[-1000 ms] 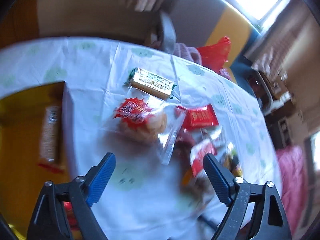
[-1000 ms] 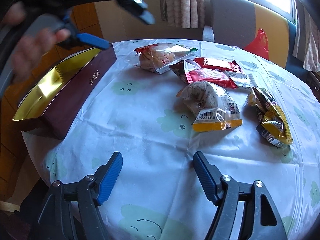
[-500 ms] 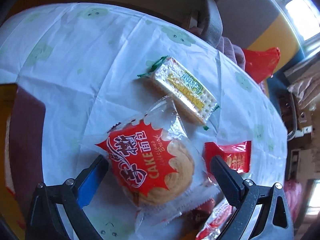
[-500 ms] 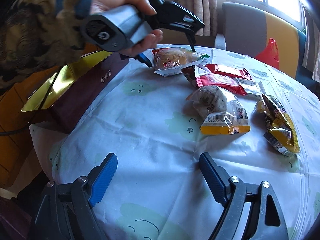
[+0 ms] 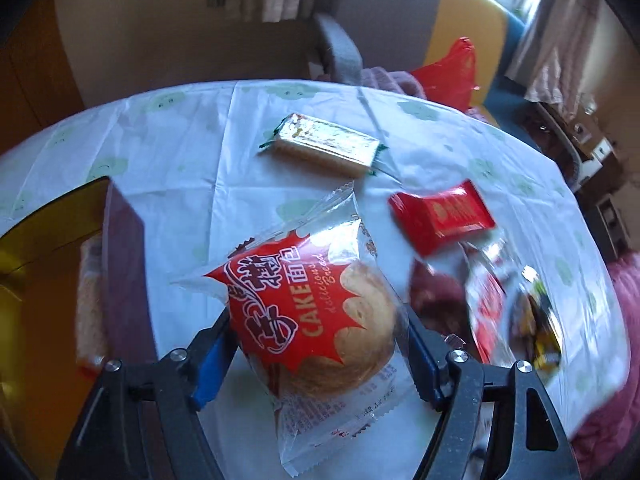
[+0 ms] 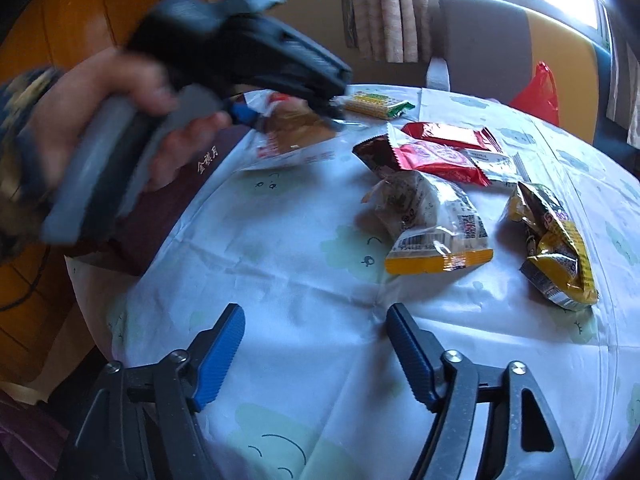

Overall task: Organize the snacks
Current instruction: 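Lift the cake bun with the left gripper while the right gripper grasps the WEIDAN cracker pack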

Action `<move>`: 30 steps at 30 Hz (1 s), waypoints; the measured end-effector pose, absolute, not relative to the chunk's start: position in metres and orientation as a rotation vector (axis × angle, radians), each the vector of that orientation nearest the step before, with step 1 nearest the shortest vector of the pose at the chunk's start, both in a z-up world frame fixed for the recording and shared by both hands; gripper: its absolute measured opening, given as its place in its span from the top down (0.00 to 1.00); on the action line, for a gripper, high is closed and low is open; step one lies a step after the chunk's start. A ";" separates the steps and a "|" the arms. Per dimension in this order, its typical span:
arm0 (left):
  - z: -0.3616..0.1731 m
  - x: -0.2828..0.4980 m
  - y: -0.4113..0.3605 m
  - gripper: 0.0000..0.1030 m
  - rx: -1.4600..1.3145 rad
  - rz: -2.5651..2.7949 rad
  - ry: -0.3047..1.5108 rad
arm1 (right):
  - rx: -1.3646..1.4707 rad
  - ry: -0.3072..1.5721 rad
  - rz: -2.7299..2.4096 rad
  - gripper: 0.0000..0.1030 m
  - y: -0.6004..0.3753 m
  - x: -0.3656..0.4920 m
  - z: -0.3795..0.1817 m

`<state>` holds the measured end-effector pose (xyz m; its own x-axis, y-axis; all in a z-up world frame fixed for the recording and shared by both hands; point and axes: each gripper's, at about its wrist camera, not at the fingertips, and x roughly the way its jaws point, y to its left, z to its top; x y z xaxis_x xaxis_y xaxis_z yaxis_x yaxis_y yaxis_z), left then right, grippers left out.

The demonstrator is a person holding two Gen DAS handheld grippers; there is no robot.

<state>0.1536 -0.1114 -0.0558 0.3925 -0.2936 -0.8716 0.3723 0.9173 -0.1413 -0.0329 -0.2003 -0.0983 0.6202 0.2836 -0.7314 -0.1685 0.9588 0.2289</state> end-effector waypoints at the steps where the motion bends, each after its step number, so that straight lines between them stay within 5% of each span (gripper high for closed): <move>1: -0.051 0.145 -0.108 0.26 0.092 -0.437 1.067 | 0.158 0.868 0.255 0.31 -0.205 -0.033 -0.097; 16: -0.010 0.035 -0.034 0.26 0.024 -0.613 0.879 | 0.181 0.835 0.138 0.44 -0.261 -0.004 -0.049; 30: -0.001 0.025 0.017 0.26 -0.054 -0.642 0.800 | -0.070 0.937 0.255 0.43 -0.218 0.176 -0.038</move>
<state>0.0249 0.0173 -0.0008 0.5188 -0.5545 -0.6507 0.5147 0.8103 -0.2802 0.1762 -0.2179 -0.0381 0.5643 0.1869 -0.8042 -0.2471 0.9676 0.0515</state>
